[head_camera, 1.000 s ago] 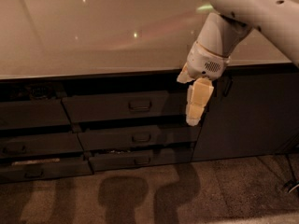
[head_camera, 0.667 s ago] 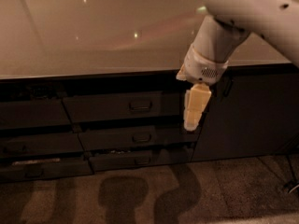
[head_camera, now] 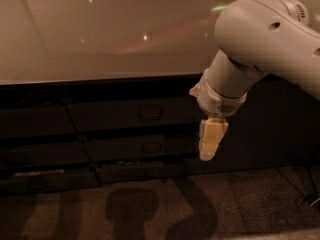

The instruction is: Open top drawer

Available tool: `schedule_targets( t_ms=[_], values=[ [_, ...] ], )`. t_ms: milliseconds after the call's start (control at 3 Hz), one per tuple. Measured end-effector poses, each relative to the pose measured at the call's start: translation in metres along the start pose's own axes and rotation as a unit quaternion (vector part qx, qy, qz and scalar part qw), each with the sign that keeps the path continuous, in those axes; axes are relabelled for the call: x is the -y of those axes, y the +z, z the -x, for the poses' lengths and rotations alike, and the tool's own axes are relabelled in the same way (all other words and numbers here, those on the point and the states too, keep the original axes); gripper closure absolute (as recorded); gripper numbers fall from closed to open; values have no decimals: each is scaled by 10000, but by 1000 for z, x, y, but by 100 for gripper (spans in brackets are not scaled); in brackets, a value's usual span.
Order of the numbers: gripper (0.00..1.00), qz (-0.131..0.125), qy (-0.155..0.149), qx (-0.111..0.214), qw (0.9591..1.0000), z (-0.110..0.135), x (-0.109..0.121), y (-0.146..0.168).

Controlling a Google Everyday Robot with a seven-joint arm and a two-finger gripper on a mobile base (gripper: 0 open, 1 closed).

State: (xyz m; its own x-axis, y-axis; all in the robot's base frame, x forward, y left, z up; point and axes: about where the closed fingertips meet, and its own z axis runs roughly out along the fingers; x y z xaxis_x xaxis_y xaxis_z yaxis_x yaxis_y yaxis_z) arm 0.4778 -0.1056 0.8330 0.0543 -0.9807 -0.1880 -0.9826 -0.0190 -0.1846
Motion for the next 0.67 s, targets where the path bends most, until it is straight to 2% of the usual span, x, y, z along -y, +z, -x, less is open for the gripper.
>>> schedule_targets(
  t_ms=[333,667],
  values=[
    [0,-107,-22,-101,9999,1,-1,-2],
    [0,-15,169,-128,9998,-34,23,18]
  ],
)
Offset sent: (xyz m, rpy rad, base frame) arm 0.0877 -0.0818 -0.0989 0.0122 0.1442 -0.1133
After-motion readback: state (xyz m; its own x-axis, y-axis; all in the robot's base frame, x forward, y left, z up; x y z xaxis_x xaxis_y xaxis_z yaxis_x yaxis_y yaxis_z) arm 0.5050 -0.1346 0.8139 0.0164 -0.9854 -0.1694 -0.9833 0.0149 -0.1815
